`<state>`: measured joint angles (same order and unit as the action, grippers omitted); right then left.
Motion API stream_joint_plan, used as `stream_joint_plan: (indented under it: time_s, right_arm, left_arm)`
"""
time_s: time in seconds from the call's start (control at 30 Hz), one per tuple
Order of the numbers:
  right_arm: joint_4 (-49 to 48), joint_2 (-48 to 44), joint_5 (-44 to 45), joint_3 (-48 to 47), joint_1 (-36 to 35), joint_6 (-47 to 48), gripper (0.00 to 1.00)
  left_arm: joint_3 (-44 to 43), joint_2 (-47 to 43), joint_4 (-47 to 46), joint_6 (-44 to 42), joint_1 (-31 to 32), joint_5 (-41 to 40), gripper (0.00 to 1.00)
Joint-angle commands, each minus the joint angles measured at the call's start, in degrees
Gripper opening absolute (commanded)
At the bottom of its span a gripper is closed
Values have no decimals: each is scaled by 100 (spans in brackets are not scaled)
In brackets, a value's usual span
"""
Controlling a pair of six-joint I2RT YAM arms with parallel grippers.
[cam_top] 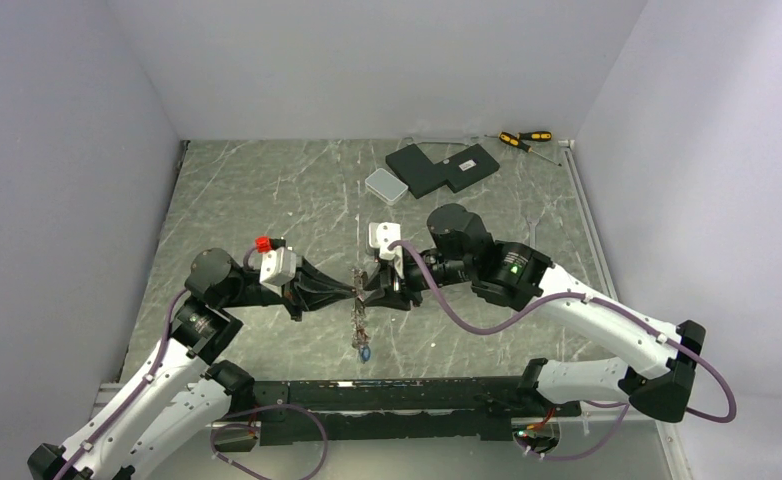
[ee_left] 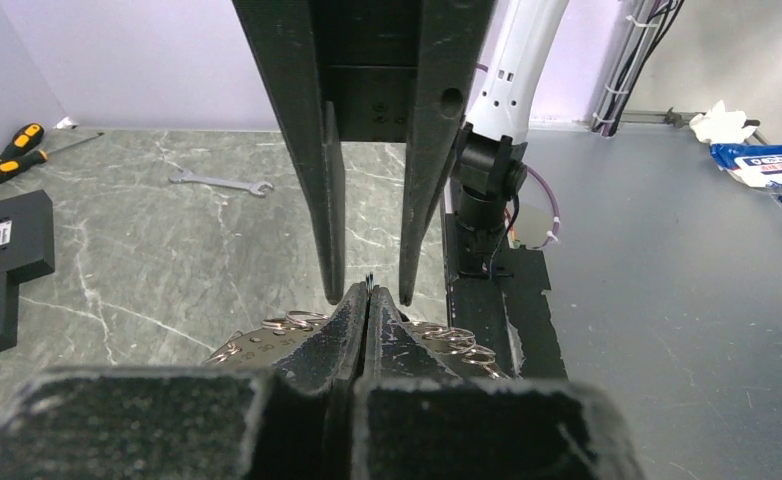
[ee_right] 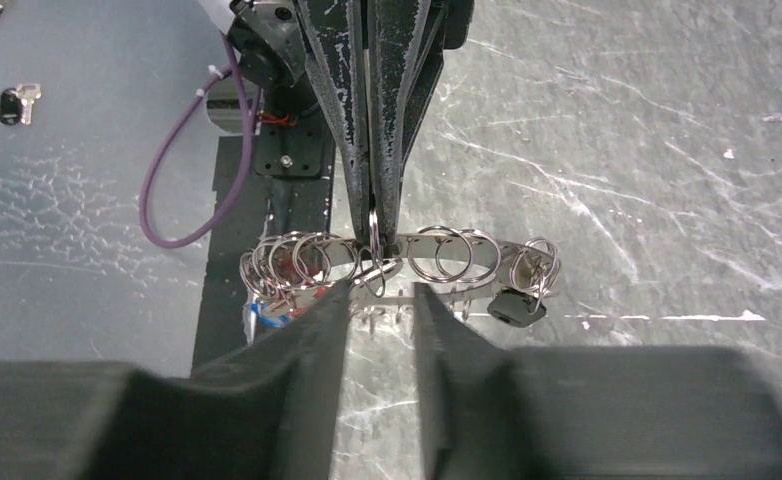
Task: Put the keys on the keyring
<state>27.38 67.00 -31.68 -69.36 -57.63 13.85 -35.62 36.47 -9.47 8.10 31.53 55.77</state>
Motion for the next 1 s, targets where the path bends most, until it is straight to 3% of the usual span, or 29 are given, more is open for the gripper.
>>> stream_joint_plan:
  time_s: [0.0, 0.5, 0.97]
  right_arm:
    - [-141, -323, 139, -35, -10, 61, 38]
    - [-1118, -421, -83, 339, -12, -11, 41]
    - [-1223, -194, -353, 211, -12, -5, 29]
  left_arm:
    - [-77, -97, -515, 41, -20, -61, 0]
    - [-42, -9, -784, 237, -15, -5, 0]
    - [-27, -54, -776, 243, -22, -62, 0]
